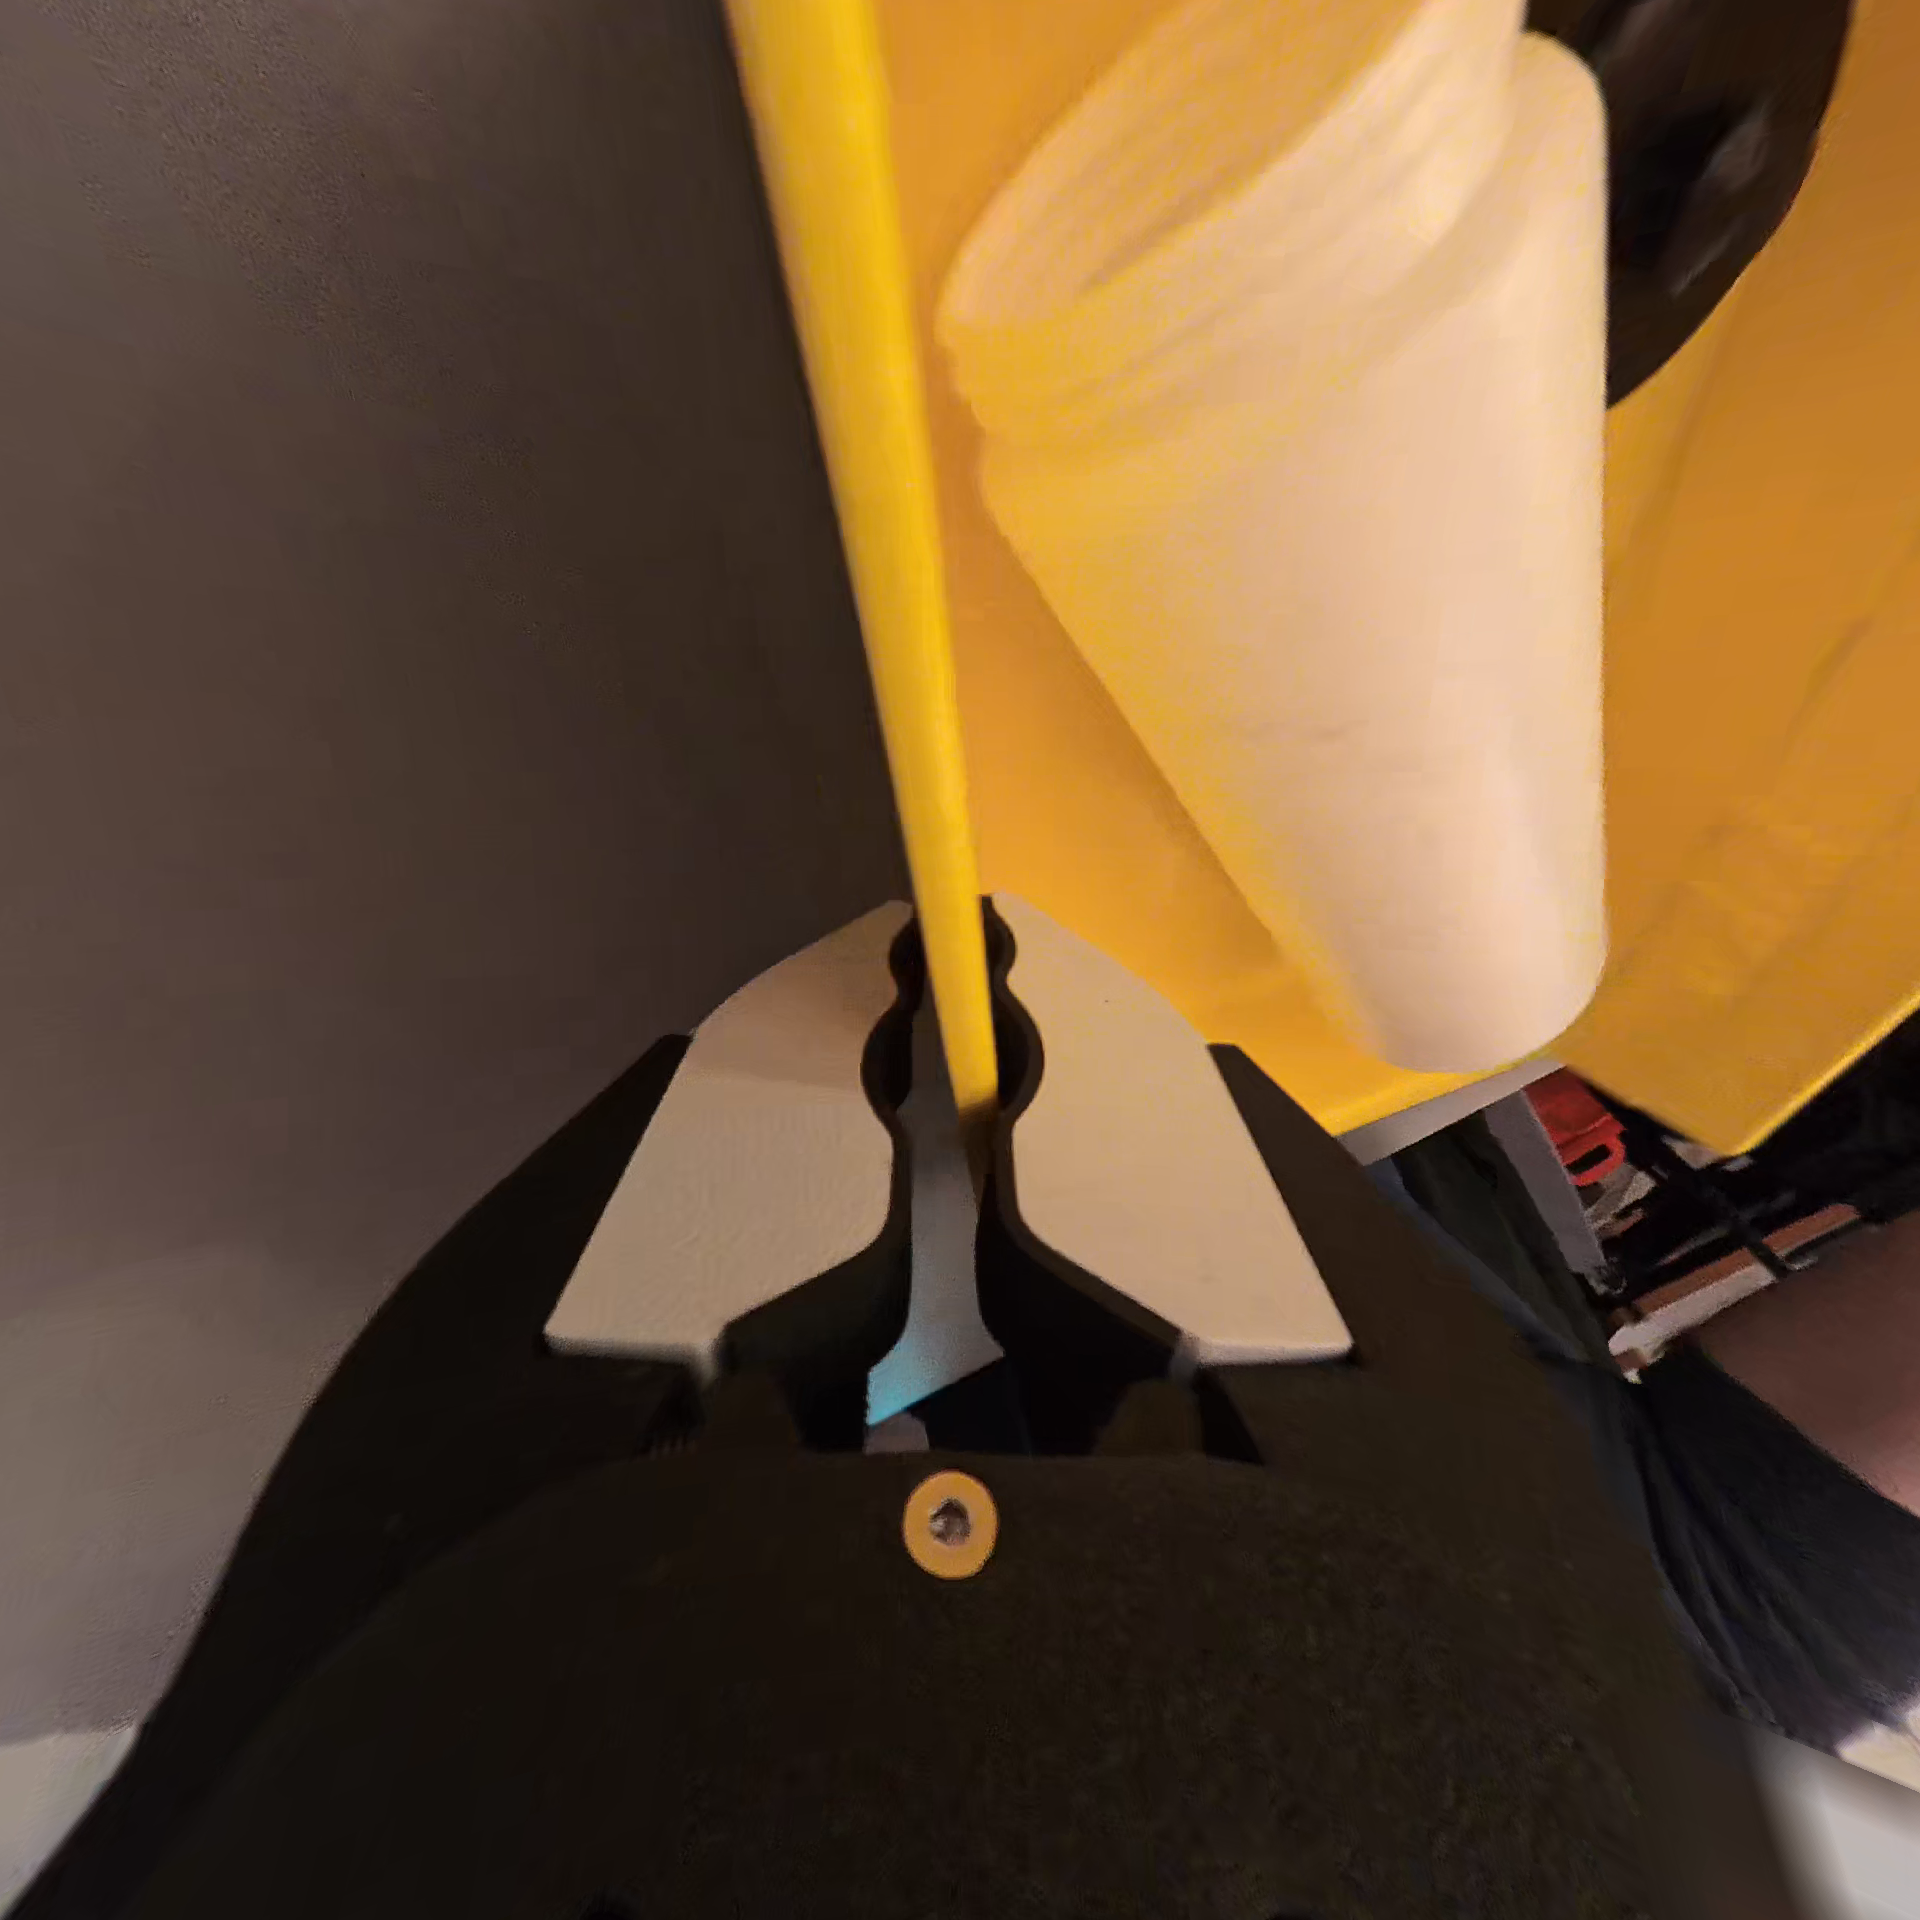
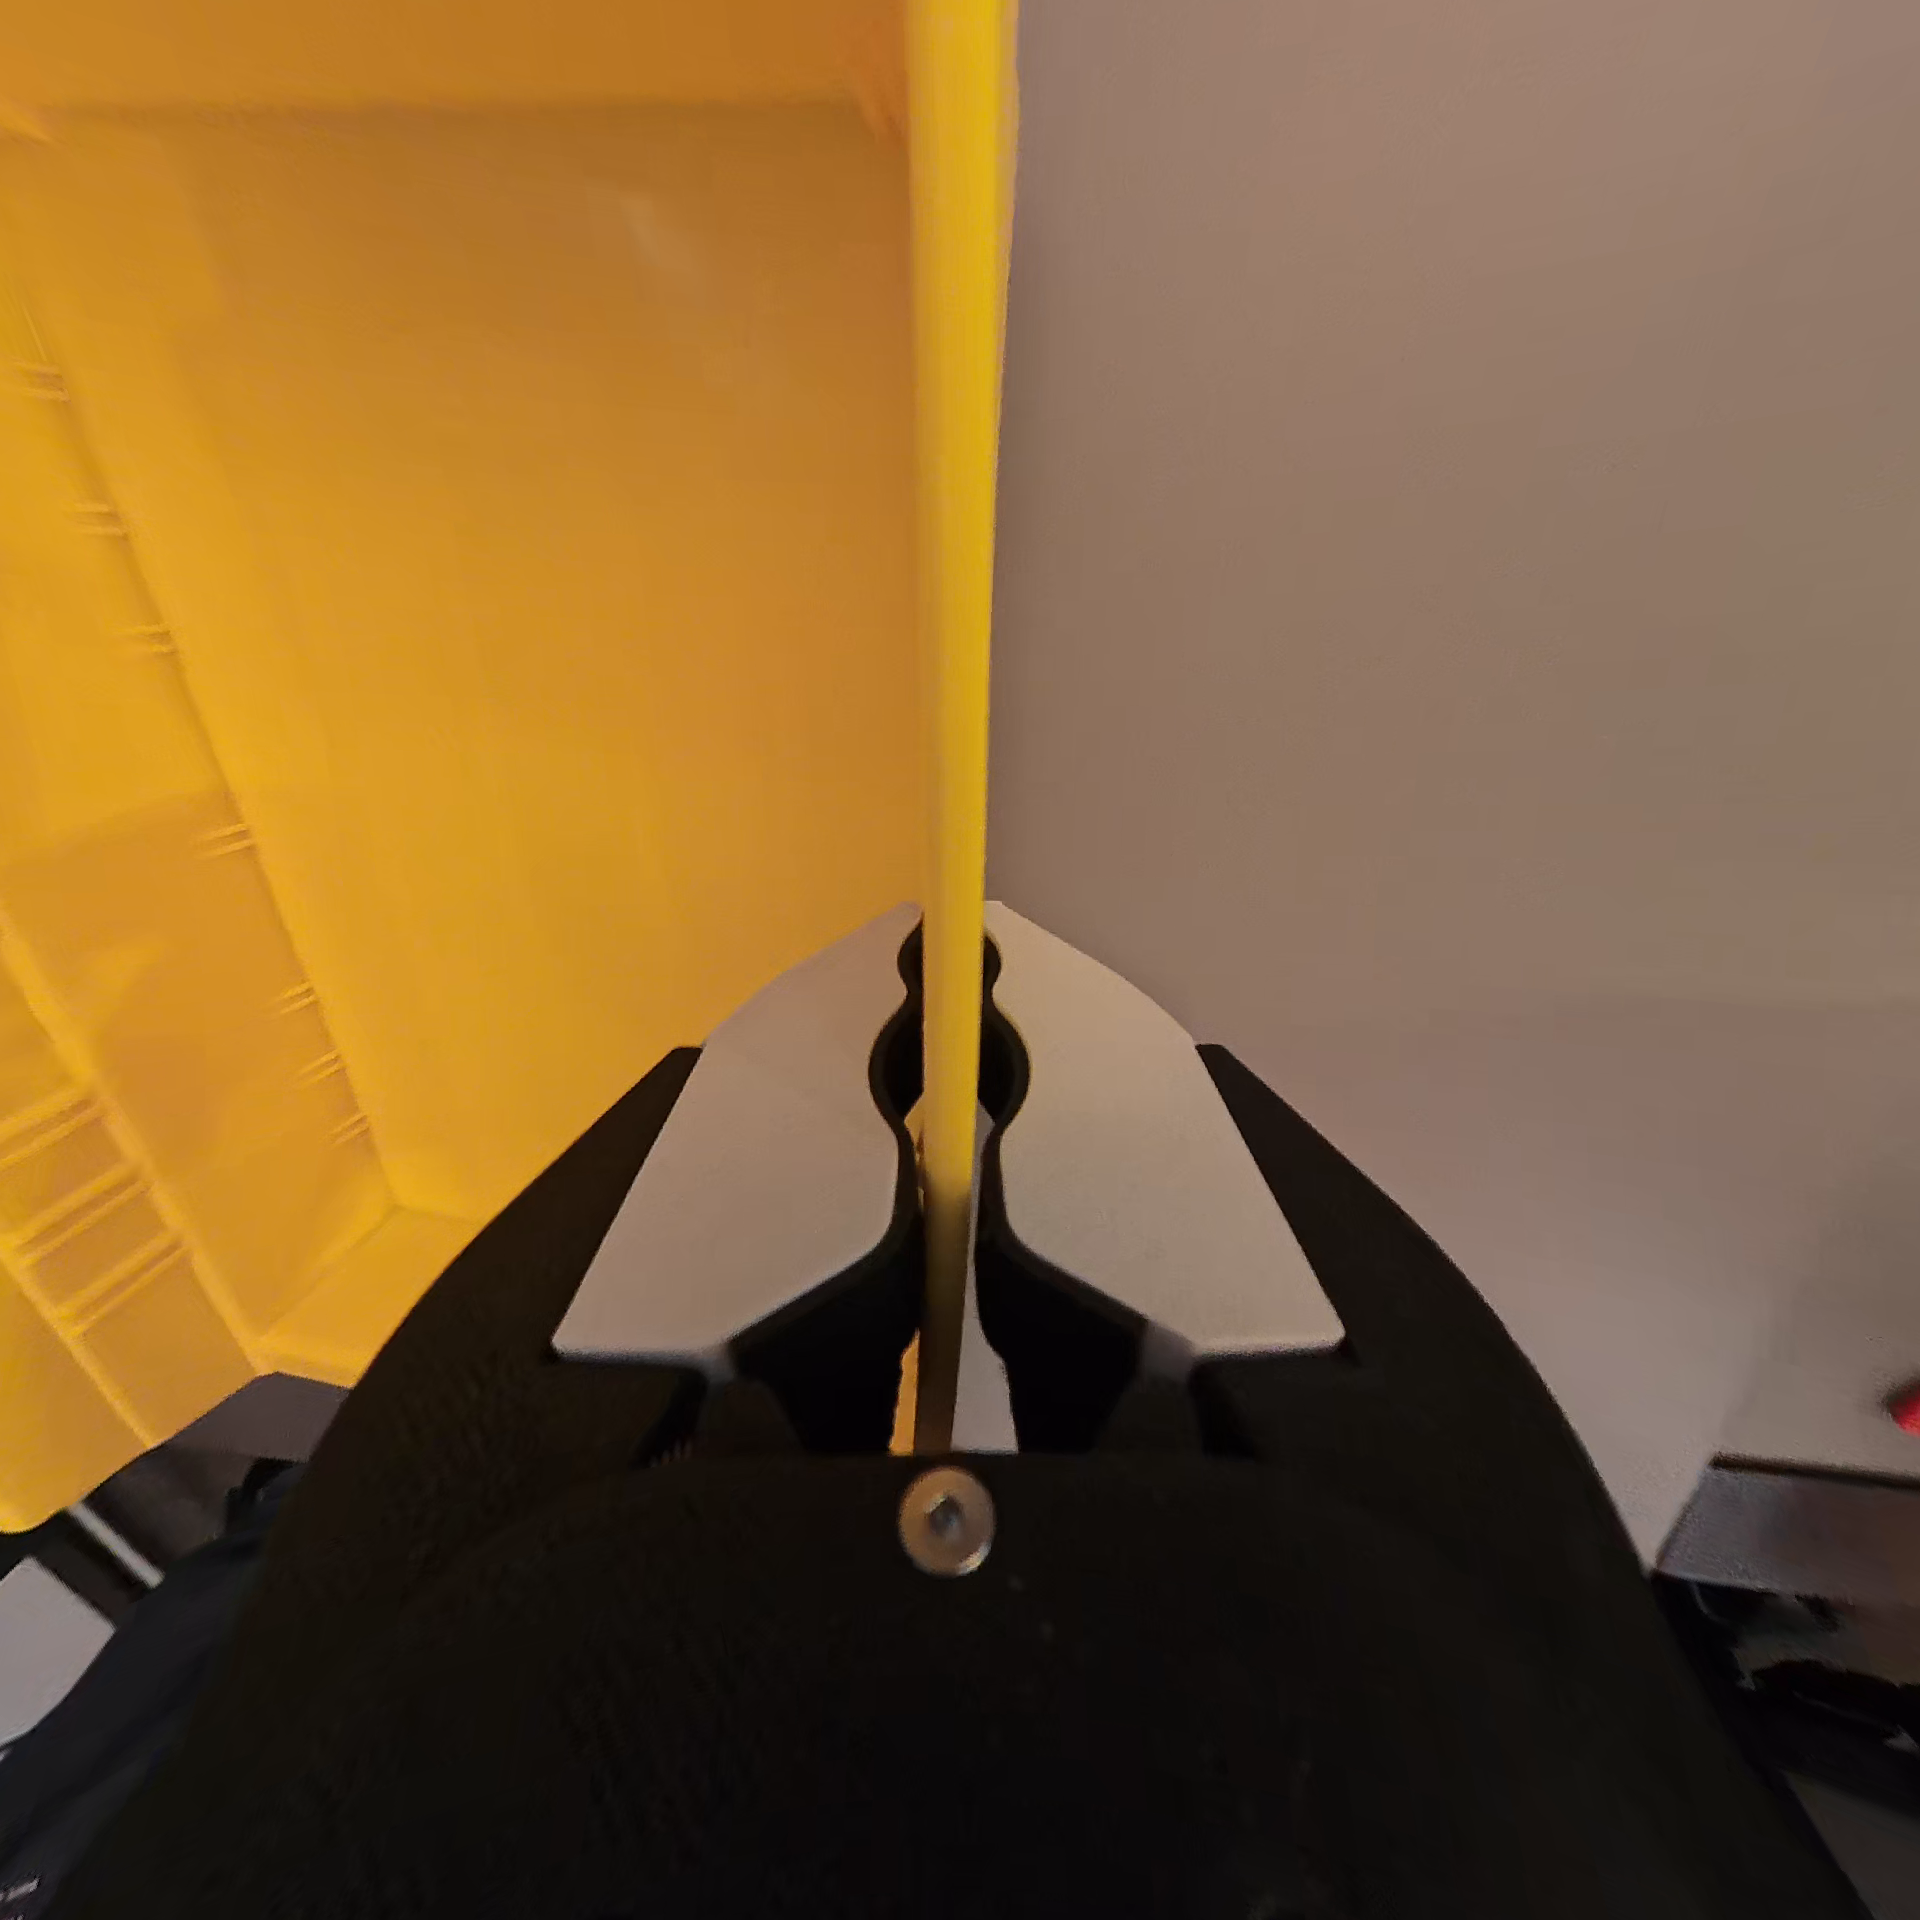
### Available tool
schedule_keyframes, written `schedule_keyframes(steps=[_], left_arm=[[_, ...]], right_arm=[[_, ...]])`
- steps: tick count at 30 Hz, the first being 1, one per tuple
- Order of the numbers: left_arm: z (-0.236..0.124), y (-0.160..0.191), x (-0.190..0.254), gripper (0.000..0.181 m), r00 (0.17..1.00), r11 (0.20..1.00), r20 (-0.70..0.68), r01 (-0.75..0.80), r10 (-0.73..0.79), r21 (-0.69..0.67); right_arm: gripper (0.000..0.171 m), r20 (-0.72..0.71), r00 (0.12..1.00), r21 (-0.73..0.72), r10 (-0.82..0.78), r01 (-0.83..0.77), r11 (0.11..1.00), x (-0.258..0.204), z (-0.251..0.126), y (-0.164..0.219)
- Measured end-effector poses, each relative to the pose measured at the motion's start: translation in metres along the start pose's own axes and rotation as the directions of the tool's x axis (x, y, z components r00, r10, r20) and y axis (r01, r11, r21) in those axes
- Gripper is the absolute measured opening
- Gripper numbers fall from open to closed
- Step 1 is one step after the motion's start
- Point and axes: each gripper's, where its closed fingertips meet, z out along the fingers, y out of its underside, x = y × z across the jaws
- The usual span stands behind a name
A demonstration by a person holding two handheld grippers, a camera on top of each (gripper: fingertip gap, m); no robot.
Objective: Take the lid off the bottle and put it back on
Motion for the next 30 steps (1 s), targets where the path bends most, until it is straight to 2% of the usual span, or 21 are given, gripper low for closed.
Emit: schedule_keyframes(steps=[2, 5, 9, 13, 18, 23, 26, 30], left_arm=[[-0.005, 0.004, -0.016, 0.009, 0.999, 0.999, -0.037, 0.03, -0.029, 0.025], [-0.015, 0.02, -0.055, 0.008, 0.998, 0.998, -0.004, 0.056, -0.056, 0.033], [-0.031, 0.047, -0.116, 0.008, 0.986, 0.984, 0.002, 0.166, -0.167, 0.06], [-0.045, 0.076, -0.173, 0.007, 0.97, 0.964, -0.019, 0.241, -0.241, 0.112], [-0.056, 0.108, -0.221, 0.008, 0.955, 0.941, -0.046, 0.296, -0.292, 0.165], [-0.066, 0.132, -0.268, 0.007, 0.95, 0.927, 0.017, 0.302, -0.313, 0.221], [-0.069, 0.139, -0.279, 0.007, 0.946, 0.913, -0.037, 0.32, -0.321, 0.252], [-0.071, 0.146, -0.288, 0.007, 0.951, 0.911, -0.026, 0.304, -0.309, 0.277]], right_arm=[[0.005, 0.031, 0.999, -0.012, -0.027, 0.028, 1.0, -0.016, 0.011, -0.002], [0.005, 0.056, 0.997, -0.02, -0.05, 0.051, 0.999, -0.033, 0.024, -0.005], [0.006, 0.051, 0.996, -0.022, -0.066, 0.068, 0.997, -0.047, 0.032, -0.011], [0.005, 0.037, 0.997, -0.01, -0.062, 0.062, 0.998, -0.057, 0.035, -0.018], [0.007, 0.016, 0.998, -0.016, -0.061, 0.061, 0.998, -0.065, 0.035, -0.016], [0.017, 0.102, 0.987, -0.035, -0.128, 0.132, 0.991, -0.074, 0.025, -0.009], [0.023, 0.128, 0.984, 0.06, -0.127, 0.12, 0.991, -0.074, 0.005, -0.014], [0.029, 0.081, 0.976, 0.308, -0.202, 0.168, 0.937, -0.08, -0.038, -0.031]])
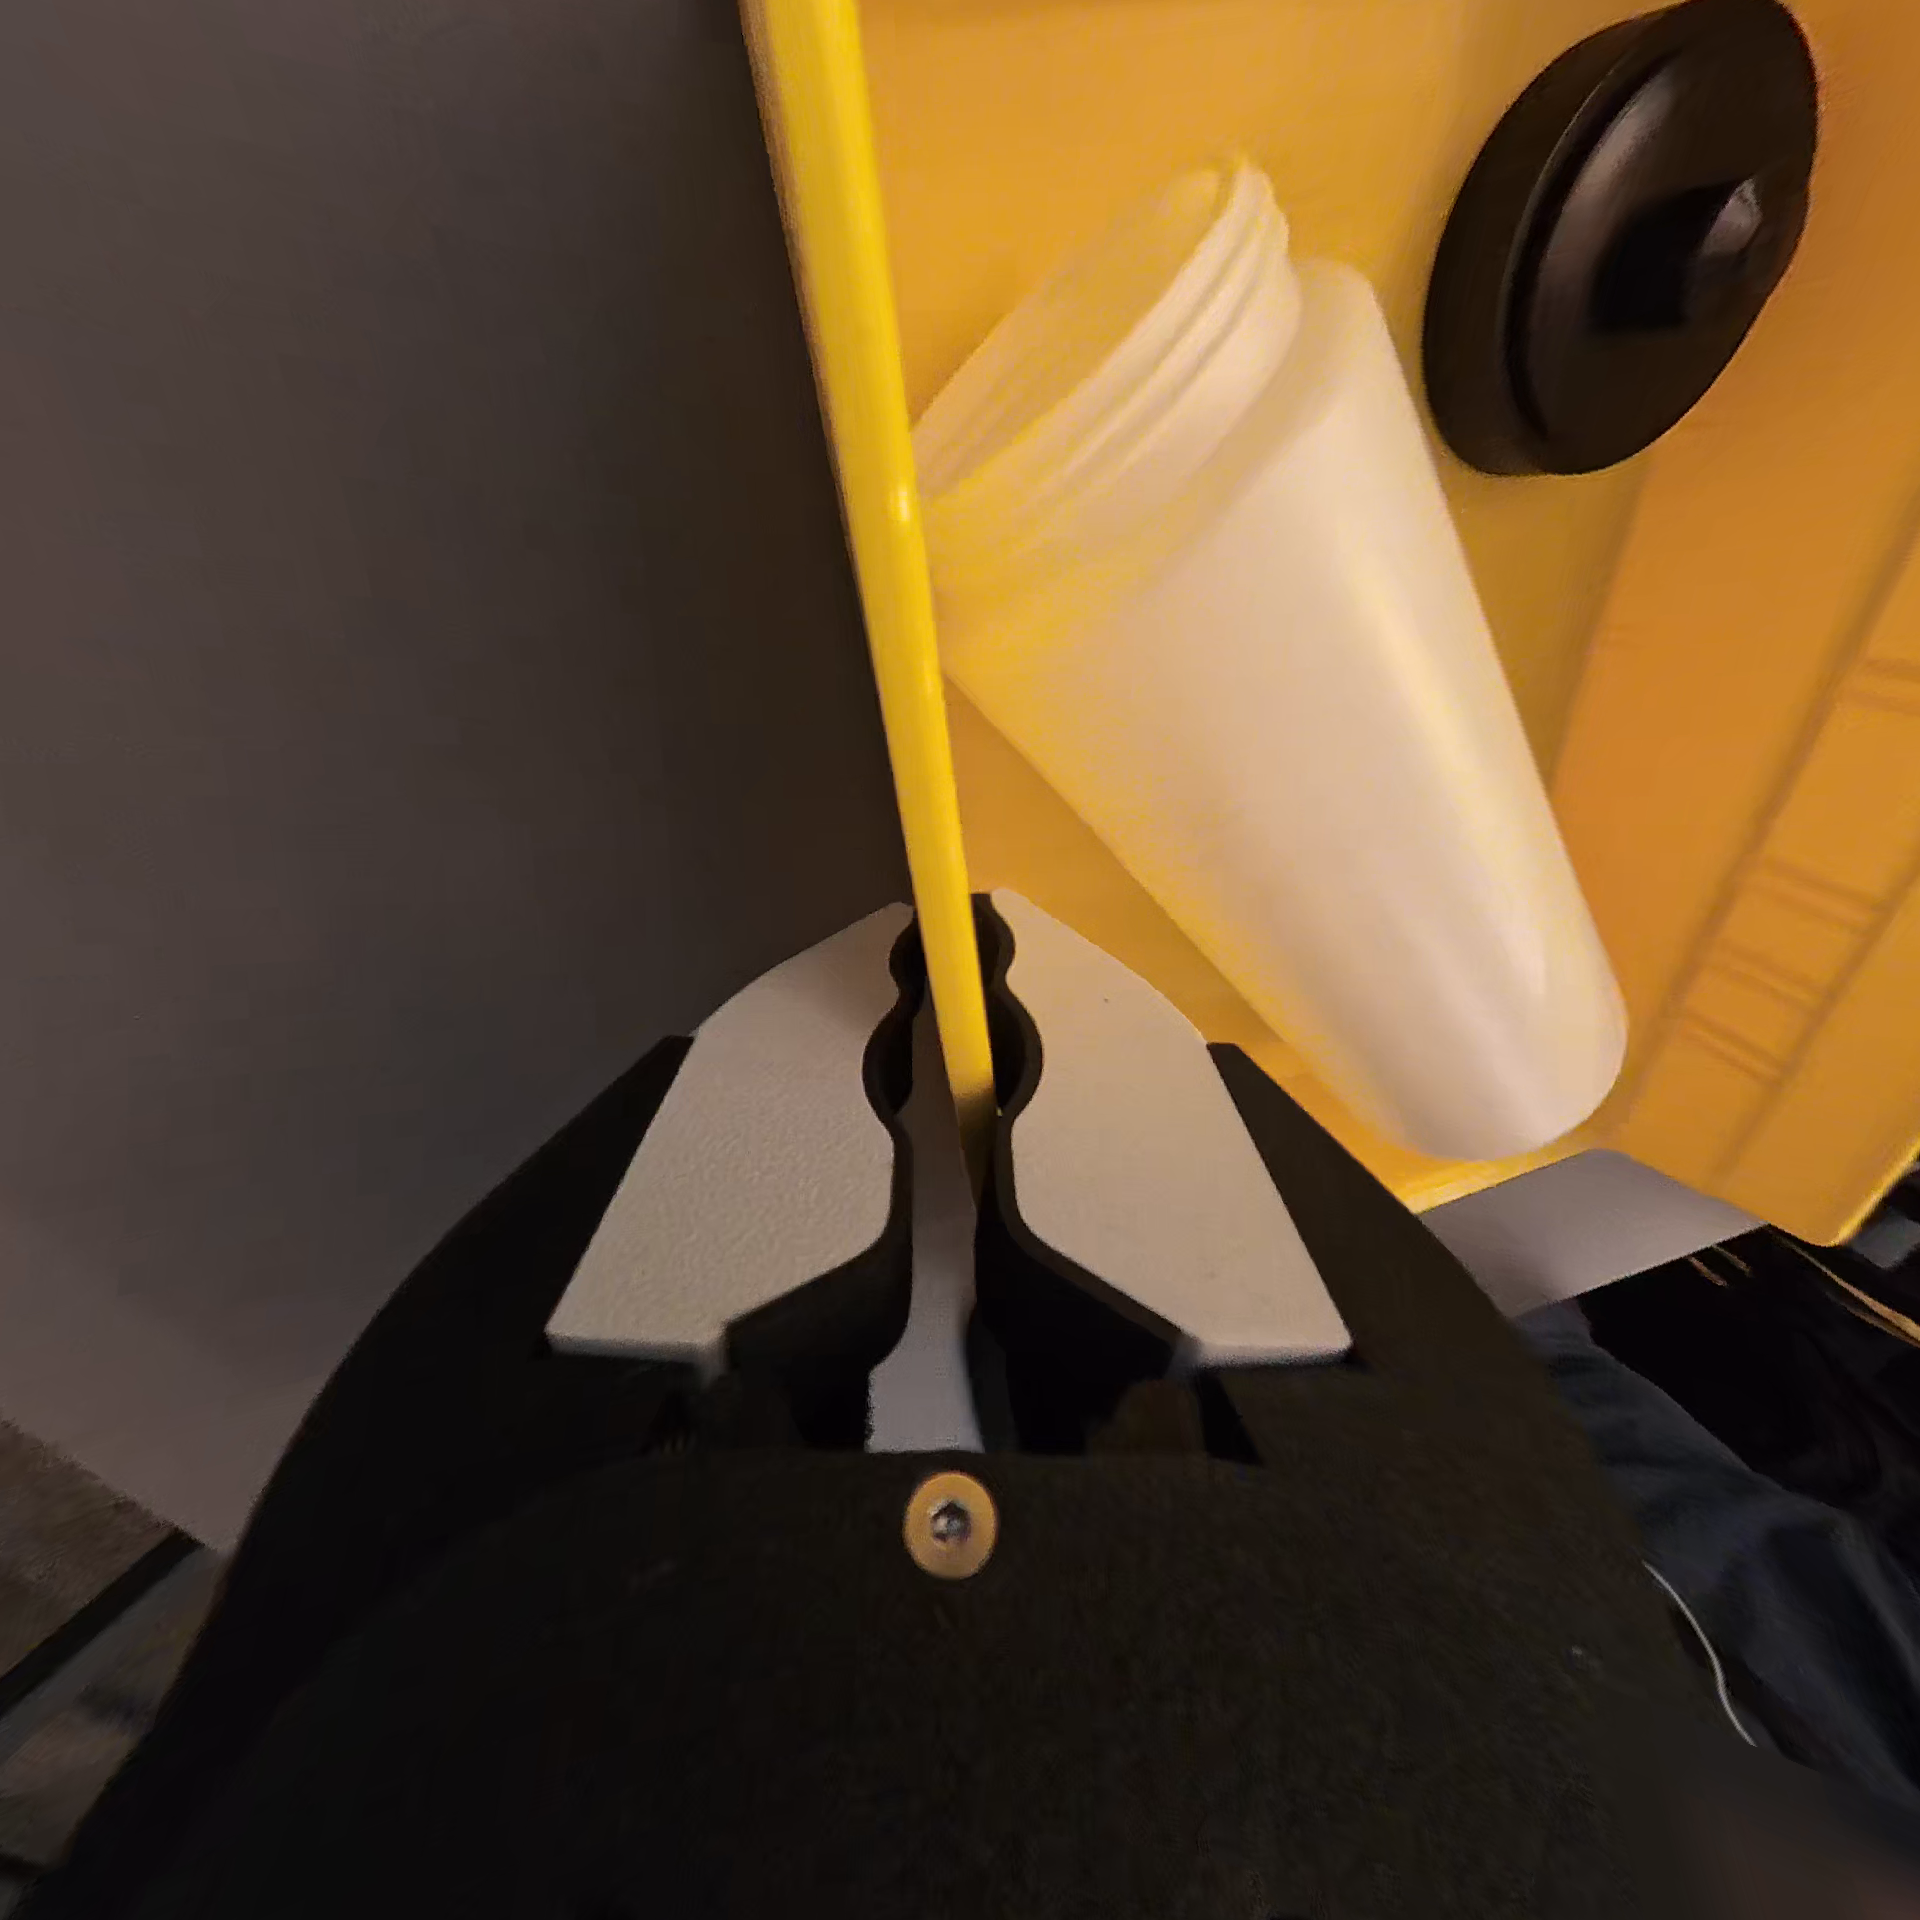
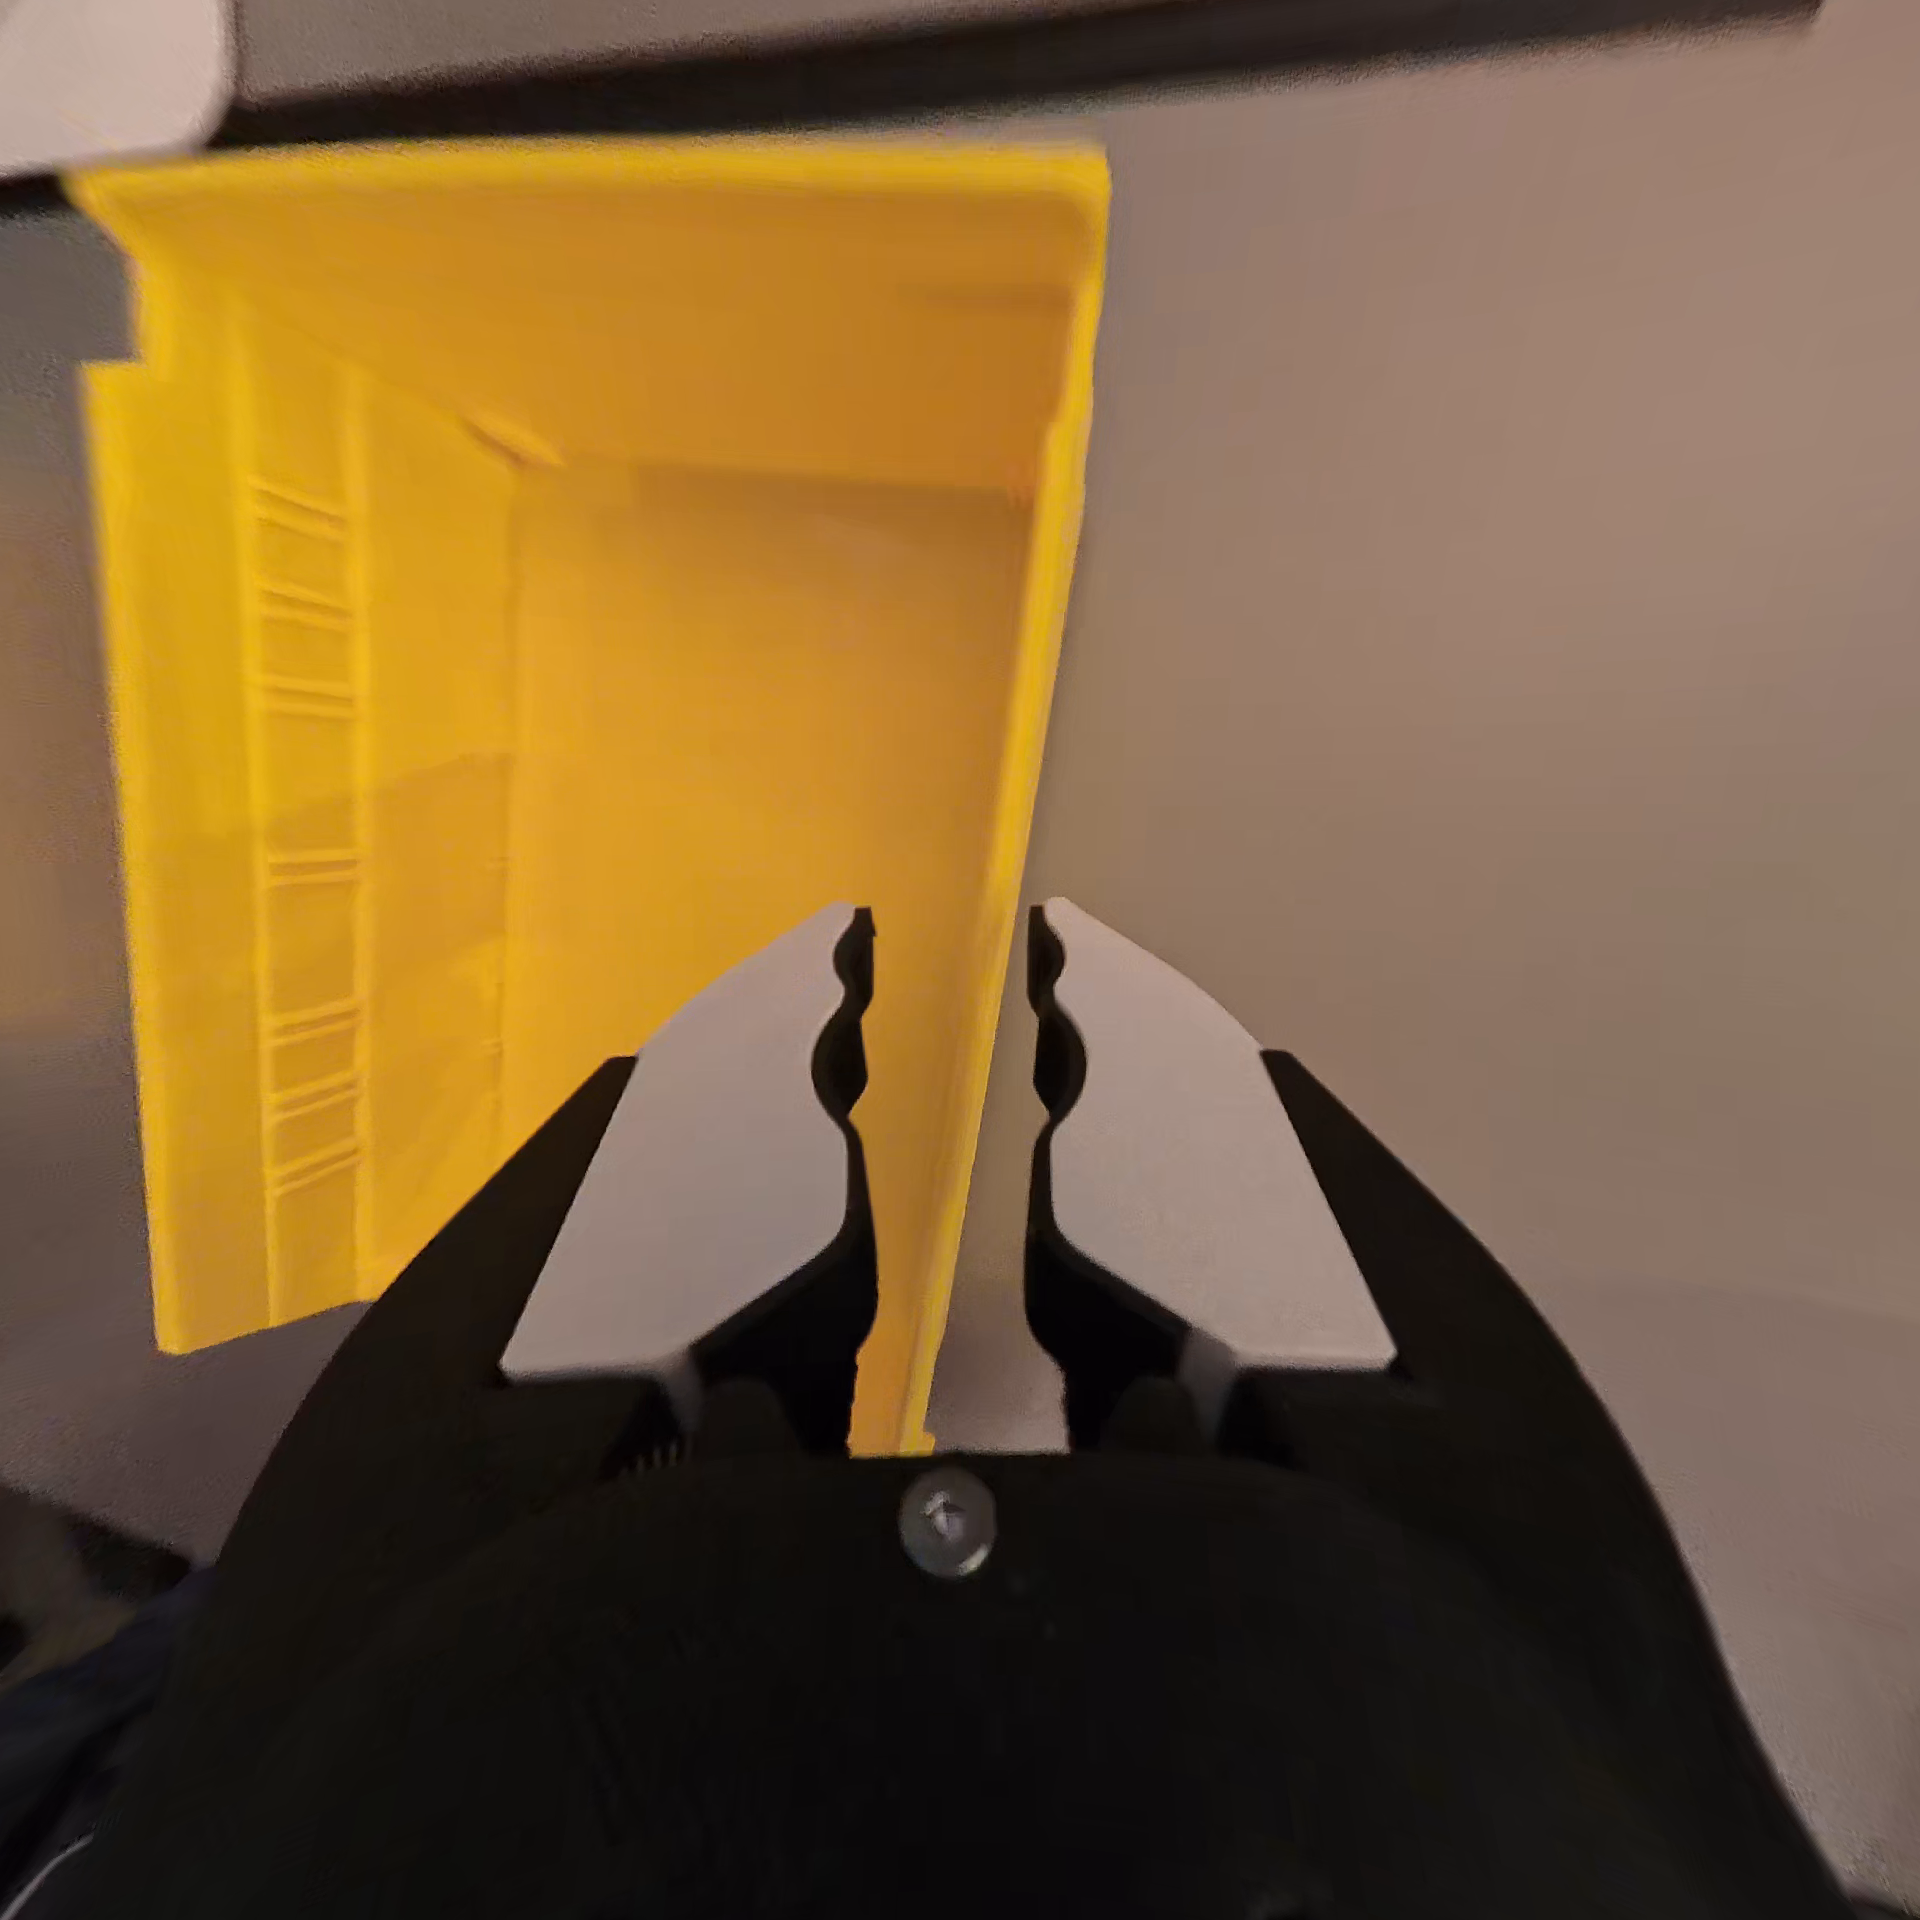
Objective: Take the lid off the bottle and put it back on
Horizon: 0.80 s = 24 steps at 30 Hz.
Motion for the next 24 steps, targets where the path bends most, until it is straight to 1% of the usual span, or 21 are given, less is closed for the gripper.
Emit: schedule_keyframes(steps=[2, 4, 6, 10, 14, 16, 18, 19, 20, 21, 22, 24], left_arm=[[-0.001, 0.001, -0.005, 0.007, 1.0, 1.0, 0.014, 0.001, -0.001, 0.013], [-0.002, 0.0, -0.008, 0.007, 1.0, 0.999, 0.003, 0.004, -0.004, 0.032], [-0.003, 0.0, -0.012, 0.008, 1.0, 0.999, 0.003, 0.001, -0.001, 0.047], [-0.006, -0.002, -0.023, 0.008, 1.0, 0.996, 0.011, 0.02, -0.021, 0.088], [-0.009, -0.008, -0.022, 0.011, 0.999, 0.986, -0.02, -0.026, 0.03, 0.162], [-0.023, -0.019, -0.02, 0.033, 0.998, 0.964, -0.035, -0.033, 0.044, 0.265], [-0.046, -0.028, -0.014, 0.037, 0.996, 0.919, -0.045, -0.05, 0.073, 0.391], [-0.059, -0.031, -0.011, 0.043, 0.995, 0.889, -0.031, -0.067, 0.091, 0.453], [-0.071, -0.031, -0.005, 0.045, 0.993, 0.857, -0.016, -0.089, 0.113, 0.508], [-0.08, -0.028, 0.004, 0.047, 0.991, 0.83, -0.016, -0.105, 0.135, 0.547], [-0.085, -0.02, 0.019, 0.055, 0.986, 0.815, -0.042, -0.108, 0.16, 0.57], [-0.081, 0.001, 0.055, 0.066, 0.964, 0.819, -0.151, -0.098, 0.219, 0.566]], right_arm=[[0.029, -0.016, 0.998, 0.1, -0.068, 0.069, 0.993, -0.013, -0.017, -0.01], [0.029, -0.031, 0.991, 0.15, -0.128, 0.131, 0.98, -0.029, -0.03, -0.015], [0.029, -0.056, 0.981, 0.171, -0.188, 0.194, 0.966, -0.046, -0.038, -0.017], [0.029, -0.118, 0.948, 0.165, -0.295, 0.312, 0.936, -0.075, -0.044, -0.021], [0.03, -0.104, 0.926, 0.223, -0.362, 0.376, 0.899, -0.109, -0.041, -0.028], [0.035, -0.129, 0.918, 0.281, -0.376, 0.398, 0.873, -0.124, -0.043, -0.035], [0.037, -0.145, 0.897, 0.371, -0.418, 0.441, 0.817, -0.146, -0.053, -0.043], [0.036, -0.155, 0.888, 0.426, -0.433, 0.455, 0.782, -0.157, -0.061, -0.049], [0.036, -0.162, 0.881, 0.48, -0.444, 0.463, 0.745, -0.167, -0.07, -0.053], [0.036, -0.161, 0.877, 0.524, -0.452, 0.464, 0.714, -0.176, -0.077, -0.056], [0.037, -0.154, 0.877, 0.557, -0.455, 0.457, 0.693, -0.182, -0.084, -0.058], [0.04, -0.123, 0.88, 0.591, -0.458, 0.436, 0.679, -0.191, -0.09, -0.058]])
